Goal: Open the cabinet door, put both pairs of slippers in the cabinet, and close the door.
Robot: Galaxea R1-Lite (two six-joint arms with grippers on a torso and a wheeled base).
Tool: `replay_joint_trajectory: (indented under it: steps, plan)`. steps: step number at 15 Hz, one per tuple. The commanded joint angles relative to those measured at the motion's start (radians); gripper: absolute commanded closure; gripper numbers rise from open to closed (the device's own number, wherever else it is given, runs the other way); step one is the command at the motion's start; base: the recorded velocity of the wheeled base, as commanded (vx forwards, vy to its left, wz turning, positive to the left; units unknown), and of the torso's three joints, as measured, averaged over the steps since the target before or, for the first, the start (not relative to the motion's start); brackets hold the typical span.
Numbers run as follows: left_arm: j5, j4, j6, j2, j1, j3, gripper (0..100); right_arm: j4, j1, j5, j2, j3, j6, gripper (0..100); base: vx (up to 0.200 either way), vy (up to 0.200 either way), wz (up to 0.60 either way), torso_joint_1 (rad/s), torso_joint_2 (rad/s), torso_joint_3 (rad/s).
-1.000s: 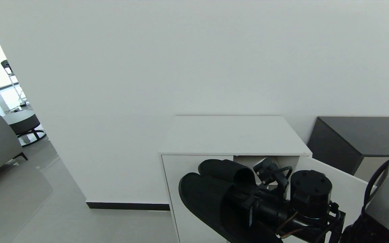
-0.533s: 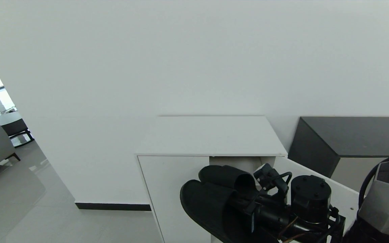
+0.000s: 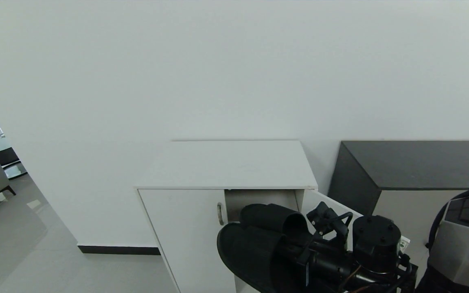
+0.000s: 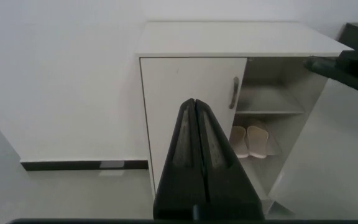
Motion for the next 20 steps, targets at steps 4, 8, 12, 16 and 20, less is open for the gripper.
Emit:
replay_joint_trajectory:
  steps: [4,8,12,16,20]
  plan:
    - [0.000,0.000,0.000,0.000,0.001,0.000,100,-0.054,0.001,0.001,0.066,0.018,-0.028,100,0.000,0.000,0.00,0.000,0.00,0.000]
    - [0.000,0.000,0.000,0.001,0.001,0.000,100,-0.070,0.001,0.011,0.090,0.027,-0.028,100,0.000,0.000,0.00,-0.099,0.22,0.115]
    - [0.001,0.000,-0.002,0.000,0.001,0.000,100,-0.070,0.002,0.014,0.089,0.033,-0.028,100,0.000,0.000,0.00,-0.171,0.37,0.194]
    - [0.001,0.000,-0.002,0.000,0.001,0.000,100,-0.070,0.002,0.017,0.075,0.038,-0.028,100,0.000,0.000,0.00,-0.223,0.48,0.254]
    - [0.000,0.000,-0.002,0.000,0.001,0.000,100,-0.070,0.004,0.029,0.073,0.048,-0.029,100,0.000,0.000,0.00,-0.250,0.55,0.299]
